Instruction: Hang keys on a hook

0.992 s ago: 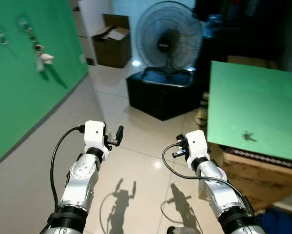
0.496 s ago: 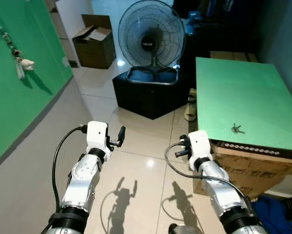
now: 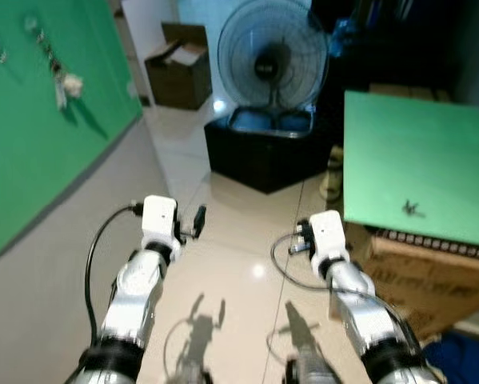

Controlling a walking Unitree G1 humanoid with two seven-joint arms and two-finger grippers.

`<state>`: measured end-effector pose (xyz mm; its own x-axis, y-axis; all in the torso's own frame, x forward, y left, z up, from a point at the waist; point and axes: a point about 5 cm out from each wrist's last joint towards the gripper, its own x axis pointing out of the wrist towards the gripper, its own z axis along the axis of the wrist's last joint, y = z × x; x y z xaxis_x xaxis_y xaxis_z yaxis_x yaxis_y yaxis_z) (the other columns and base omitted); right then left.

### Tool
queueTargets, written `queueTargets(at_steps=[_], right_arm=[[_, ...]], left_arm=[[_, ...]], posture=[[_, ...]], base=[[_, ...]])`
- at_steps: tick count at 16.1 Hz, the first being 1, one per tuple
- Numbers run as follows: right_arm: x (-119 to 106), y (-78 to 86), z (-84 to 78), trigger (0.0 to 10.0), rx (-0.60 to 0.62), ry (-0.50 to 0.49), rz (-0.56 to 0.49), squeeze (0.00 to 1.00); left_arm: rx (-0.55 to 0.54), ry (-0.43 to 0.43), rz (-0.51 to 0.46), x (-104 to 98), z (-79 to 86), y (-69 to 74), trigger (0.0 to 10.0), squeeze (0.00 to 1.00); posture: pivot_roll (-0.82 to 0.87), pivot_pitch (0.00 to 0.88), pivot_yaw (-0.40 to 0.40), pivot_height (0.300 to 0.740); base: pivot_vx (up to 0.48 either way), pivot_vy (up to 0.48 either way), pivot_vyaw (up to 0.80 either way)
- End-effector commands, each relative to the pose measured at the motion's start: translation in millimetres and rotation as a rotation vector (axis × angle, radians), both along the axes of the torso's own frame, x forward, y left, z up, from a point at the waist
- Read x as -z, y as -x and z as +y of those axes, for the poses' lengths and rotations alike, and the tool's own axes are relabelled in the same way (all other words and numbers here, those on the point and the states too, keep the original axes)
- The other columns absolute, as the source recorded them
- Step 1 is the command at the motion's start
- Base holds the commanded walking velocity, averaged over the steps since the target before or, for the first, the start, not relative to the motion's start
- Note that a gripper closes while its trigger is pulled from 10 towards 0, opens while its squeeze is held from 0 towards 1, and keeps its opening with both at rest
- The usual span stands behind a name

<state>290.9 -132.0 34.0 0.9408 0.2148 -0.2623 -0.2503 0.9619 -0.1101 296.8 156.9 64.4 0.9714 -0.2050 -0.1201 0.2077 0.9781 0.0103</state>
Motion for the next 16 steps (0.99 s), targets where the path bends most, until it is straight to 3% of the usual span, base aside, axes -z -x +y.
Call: queueTargets(at_steps=[1,4,5,10,12,16], right_arm=[[2,1.1,3.1,0.0,-0.025,0.014,0.005,0.0],[-1,-0.4,1.7,0.0,0.007,0.007,-0.022,0.0],[2,-0.7,2.0,10.0,0.008,0.04,0.015,0.0],[1,-0.6,11.3,10.0,-0.022,0.011,0.002,0.0],[0,-2.3,13.7,10.0,-0.03,0.045,-0.014,0.0],[-1,-1.9,14.5,10.0,-0.022,-0.02,-0.004,0.0]], left_arm=[[0.014,-0.016,0.007,1,-0.3,-0.7,10.0,0.0],[0.02,-0.018,0.008,1,-0.3,-0.8,10.0,0.0],[0.01,-0.008,0.023,3,0.8,-0.2,10.0,0.0],[0.092,-0.113,0.02,5,-9.8,5.8,10.0,0.0],[0.074,-0.115,-0.003,1,-9.4,5.3,10.0,0.0],[0.075,-0.112,0.004,2,-7.8,7.8,10.0,0.0]], posture=[[-0.18,0.0,0.081,0.63],[-0.18,0.0,0.083,0.608],[-0.18,0.0,0.085,0.608],[-0.16,0.0,0.078,0.608],[-0.15,0.0,0.079,0.608],[-0.15,0.0,0.086,0.628]], base=[[0.0,0.0,0.0],[0.0,0.0,-0.14],[0.0,0.0,0.0],[0.35,0.0,0.0],[0.24,0.0,0.0],[0.0,0.0,-0.52]])
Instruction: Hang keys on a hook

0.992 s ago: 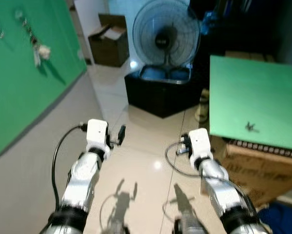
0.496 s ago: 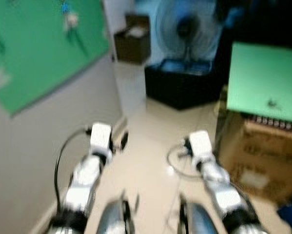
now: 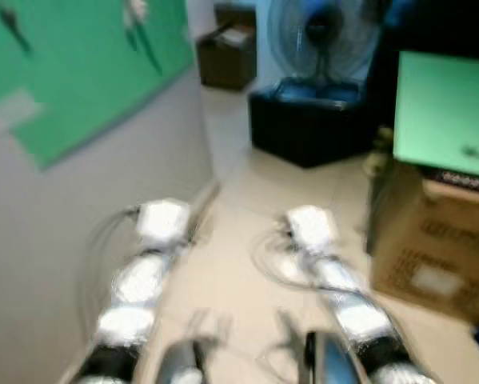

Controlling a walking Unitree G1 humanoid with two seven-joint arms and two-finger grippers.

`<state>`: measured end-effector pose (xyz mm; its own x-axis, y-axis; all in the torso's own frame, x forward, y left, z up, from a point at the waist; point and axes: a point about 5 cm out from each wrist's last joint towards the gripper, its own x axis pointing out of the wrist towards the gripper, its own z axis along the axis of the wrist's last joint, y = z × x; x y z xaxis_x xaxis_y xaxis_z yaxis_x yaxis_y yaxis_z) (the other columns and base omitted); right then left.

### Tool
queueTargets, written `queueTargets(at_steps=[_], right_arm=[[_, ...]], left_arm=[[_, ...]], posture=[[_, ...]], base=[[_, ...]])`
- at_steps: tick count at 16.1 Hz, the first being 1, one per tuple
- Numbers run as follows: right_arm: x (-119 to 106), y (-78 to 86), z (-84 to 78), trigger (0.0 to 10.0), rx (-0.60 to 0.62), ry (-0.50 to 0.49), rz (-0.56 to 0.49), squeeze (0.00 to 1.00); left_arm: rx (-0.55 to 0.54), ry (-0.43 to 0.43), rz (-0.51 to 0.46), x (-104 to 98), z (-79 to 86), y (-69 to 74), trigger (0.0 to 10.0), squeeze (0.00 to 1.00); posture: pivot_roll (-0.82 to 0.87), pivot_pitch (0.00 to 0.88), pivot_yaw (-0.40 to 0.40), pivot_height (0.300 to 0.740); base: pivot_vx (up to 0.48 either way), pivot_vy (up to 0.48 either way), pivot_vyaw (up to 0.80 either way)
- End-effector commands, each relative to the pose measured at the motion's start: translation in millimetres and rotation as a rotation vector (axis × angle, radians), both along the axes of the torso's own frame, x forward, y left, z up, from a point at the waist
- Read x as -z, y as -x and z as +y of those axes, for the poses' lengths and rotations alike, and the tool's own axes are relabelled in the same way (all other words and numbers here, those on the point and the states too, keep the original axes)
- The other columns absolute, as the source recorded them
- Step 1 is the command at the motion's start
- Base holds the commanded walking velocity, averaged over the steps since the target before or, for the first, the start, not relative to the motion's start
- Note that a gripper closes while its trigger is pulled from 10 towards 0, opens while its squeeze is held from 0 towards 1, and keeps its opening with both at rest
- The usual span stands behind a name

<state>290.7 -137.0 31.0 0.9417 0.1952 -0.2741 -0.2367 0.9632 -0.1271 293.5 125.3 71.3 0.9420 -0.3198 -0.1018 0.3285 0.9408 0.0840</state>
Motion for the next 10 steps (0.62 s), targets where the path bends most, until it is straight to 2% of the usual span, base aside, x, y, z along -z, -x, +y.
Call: queueTargets(at_steps=[1,4,10], right_arm=[[-4.6,-2.1,20.2,10.0,-0.042,-0.052,-0.013,0.0],[-2.7,-2.2,20.0,10.0,-0.035,-0.048,-0.003,0.0],[-8.8,-6.0,19.6,10.0,-0.027,-0.048,-0.031,0.0]], left_arm=[[-0.055,-0.044,0.042,9.5,23.7,5.6,10.0,0.0],[-0.06,-0.043,0.045,11.1,24.3,7.8,10.0,0.0],[-0.077,-0.04,0.049,9.4,26.1,5.7,10.0,0.0]], posture=[[-0.15,0.0,0.085,0.636],[-0.15,0.0,0.084,0.657],[-0.15,0.0,0.079,0.661]], base=[[0.0,0.0,-0.46],[0.0,0.0,-0.47],[0.0,0.0,-0.48]])
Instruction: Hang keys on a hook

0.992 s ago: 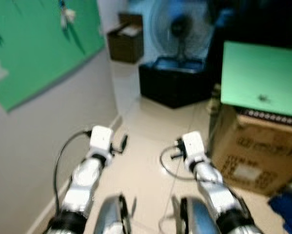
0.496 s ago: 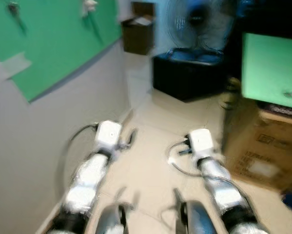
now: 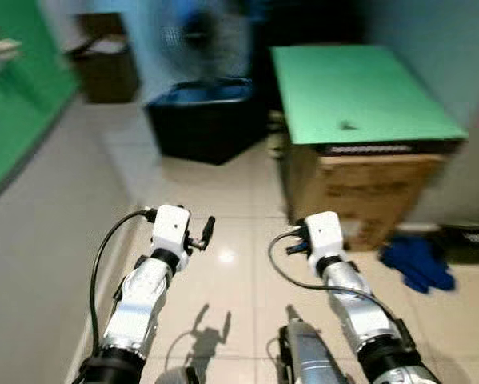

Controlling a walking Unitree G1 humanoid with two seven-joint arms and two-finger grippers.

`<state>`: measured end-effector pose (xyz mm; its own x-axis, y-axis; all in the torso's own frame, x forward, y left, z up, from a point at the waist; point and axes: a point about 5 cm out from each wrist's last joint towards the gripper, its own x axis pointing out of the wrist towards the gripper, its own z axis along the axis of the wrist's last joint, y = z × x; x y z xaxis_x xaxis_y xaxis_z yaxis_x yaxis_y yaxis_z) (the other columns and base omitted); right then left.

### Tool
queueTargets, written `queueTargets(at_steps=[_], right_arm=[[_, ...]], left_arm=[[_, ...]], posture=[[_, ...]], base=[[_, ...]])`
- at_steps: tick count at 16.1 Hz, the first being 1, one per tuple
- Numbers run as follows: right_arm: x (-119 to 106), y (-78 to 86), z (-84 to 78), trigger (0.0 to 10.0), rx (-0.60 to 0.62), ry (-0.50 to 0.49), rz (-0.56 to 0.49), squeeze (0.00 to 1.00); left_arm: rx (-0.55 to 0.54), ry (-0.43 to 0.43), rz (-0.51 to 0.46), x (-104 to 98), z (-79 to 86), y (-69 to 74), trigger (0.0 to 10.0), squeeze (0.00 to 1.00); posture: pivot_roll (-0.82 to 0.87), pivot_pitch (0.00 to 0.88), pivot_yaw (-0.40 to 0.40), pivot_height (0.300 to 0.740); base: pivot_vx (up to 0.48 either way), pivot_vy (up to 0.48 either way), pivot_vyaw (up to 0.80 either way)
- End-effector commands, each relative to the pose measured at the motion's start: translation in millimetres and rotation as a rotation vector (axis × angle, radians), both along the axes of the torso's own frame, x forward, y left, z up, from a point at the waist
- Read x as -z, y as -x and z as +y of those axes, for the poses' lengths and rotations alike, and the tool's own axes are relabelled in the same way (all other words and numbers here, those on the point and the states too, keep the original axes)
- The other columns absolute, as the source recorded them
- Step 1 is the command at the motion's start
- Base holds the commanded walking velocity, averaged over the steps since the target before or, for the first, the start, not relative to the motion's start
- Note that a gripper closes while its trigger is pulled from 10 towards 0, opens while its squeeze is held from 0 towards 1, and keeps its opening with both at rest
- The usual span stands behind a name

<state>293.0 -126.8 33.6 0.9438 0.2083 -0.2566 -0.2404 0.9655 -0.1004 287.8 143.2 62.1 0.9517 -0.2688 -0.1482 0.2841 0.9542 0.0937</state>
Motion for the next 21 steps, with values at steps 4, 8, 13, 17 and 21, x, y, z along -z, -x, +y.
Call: queueTargets(at_steps=[4,8,13,17,21], right_arm=[[-10.6,-6.2,9.5,10.0,-0.026,-0.012,-0.036,0.0],[-10.4,-6.4,8.8,10.0,-0.018,-0.013,-0.035,0.0],[-11.4,-7.0,9.2,10.0,-0.018,-0.014,-0.036,0.0],[-11.3,-6.4,8.9,10.0,-0.024,-0.012,-0.035,0.0],[-11.9,-7.8,8.7,10.0,-0.016,0.016,-0.045,0.0]], left_arm=[[-0.101,0.005,0.016,0.7,15.1,-3.4,10.0,0.0],[-0.098,-0.007,0.003,-1.3,14.6,-3.9,10.0,0.0],[-0.12,-0.009,-0.003,-2.3,17.4,-4.9,10.0,0.0],[-0.124,0.0,-0.002,-2.8,16.2,-3.6,10.0,0.0],[-0.134,0.008,-0.002,-2.7,16.1,-2.6,10.0,0.0]], posture=[[-0.15,0.0,0.078,0.661],[-0.15,0.0,0.076,0.661],[-0.15,0.0,0.074,0.661],[-0.14,0.0,0.068,0.661],[-0.14,0.0,0.069,0.665]], base=[[0.0,0.0,-0.48],[0.0,0.0,-0.48],[0.0,0.0,-0.49],[0.0,0.0,-0.48],[0.0,0.0,-0.46]])
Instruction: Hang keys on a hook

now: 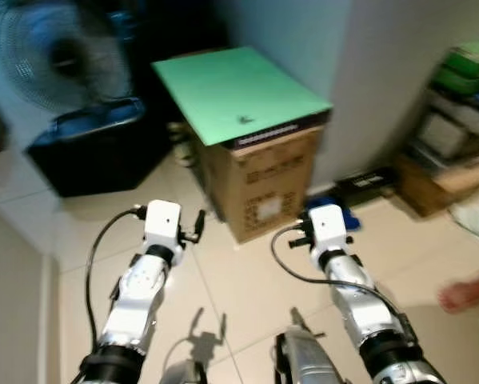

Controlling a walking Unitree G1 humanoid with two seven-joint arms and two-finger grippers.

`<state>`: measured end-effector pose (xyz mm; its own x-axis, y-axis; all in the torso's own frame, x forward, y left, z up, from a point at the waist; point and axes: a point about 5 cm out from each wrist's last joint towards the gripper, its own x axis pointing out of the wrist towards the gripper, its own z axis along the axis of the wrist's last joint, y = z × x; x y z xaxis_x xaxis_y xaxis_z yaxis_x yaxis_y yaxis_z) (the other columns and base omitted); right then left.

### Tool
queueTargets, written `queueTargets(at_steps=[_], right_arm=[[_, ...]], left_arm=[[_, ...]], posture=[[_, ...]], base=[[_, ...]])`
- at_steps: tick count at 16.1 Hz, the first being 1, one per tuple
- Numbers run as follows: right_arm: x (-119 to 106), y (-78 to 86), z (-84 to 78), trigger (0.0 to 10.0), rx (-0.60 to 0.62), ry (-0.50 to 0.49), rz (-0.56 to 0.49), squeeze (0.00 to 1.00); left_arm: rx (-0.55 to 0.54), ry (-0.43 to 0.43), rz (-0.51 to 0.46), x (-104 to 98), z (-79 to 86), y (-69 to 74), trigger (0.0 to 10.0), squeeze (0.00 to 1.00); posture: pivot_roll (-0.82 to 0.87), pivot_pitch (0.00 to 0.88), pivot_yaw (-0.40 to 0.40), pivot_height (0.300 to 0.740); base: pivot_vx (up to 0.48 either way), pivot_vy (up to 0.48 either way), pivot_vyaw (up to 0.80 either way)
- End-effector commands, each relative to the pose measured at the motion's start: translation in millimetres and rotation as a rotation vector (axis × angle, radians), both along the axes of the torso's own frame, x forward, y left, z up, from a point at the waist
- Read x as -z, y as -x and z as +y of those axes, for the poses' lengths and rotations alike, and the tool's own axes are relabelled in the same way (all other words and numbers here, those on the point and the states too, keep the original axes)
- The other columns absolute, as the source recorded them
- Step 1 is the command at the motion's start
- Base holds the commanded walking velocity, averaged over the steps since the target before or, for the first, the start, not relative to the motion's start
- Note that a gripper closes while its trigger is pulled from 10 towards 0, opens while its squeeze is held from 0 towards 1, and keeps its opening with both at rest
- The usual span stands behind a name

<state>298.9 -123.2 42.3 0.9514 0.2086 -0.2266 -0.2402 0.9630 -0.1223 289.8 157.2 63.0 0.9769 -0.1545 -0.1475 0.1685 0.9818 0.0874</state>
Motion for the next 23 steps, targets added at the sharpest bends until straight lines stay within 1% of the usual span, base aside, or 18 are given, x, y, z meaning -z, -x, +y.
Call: queueTargets(at_steps=[1,4,6,13,14,16,17,18,23], right_arm=[[-2.7,-2.0,4.8,10.0,-0.008,0.007,-0.009,0.0],[-3.9,-4.4,2.3,10.0,0.016,0.012,-0.014,0.0],[-7.9,-5.4,3.0,10.0,-0.004,-0.008,-0.034,0.0],[-6.4,-4.0,4.4,10.0,-0.037,0.011,-0.025,0.0],[-6.7,-4.7,3.6,10.0,-0.04,0.015,-0.025,0.0],[-7.9,-5.9,3.0,10.0,-0.042,0.017,-0.027,0.0],[-8.0,-6.0,3.3,10.0,-0.043,0.015,-0.027,0.0],[-7.5,-5.7,4.1,10.0,-0.045,0.014,-0.025,0.0],[-6.0,-5.5,4.9,10.0,-0.043,0.007,-0.014,0.0]], left_arm=[[-0.015,0.0,-0.002,-1.7,2.0,-0.3,10.0,0.0],[-0.01,-0.006,0.001,-0.8,1.3,-0.1,10.0,0.0],[-0.01,-0.009,0.002,-0.4,0.8,0.3,10.0,0.0],[-0.041,0.006,0.01,2.8,-1.0,1.8,10.0,0.0],[-0.044,0.004,0.005,2.4,-1.6,0.9,10.0,0.0],[-0.052,0.032,0.006,1.2,-2.4,-0.3,10.0,0.0],[-0.061,0.029,0.006,0.9,-1.9,-0.7,10.0,0.0],[-0.07,0.008,0.0,1.0,-1.0,-0.9,10.0,0.0],[-0.059,0.015,0.007,0.7,-0.9,-3.1,10.0,0.0]], posture=[[-0.14,0.0,0.069,0.665],[-0.14,0.0,0.074,0.665],[-0.14,0.0,0.071,0.673],[-0.14,0.0,0.059,0.739],[-0.14,0.0,0.057,0.74],[-0.14,0.0,0.055,0.74],[-0.14,0.0,0.054,0.74],[-0.14,0.0,0.054,0.74],[-0.14,0.0,0.057,0.74]], base=[[0.0,0.0,0.0],[0.0,0.0,0.0],[0.0,0.0,-0.44],[0.0,0.0,0.0],[0.0,0.0,0.0],[0.0,0.0,0.0],[0.0,0.0,0.0],[0.0,0.0,0.0],[0.0,0.0,0.0]])
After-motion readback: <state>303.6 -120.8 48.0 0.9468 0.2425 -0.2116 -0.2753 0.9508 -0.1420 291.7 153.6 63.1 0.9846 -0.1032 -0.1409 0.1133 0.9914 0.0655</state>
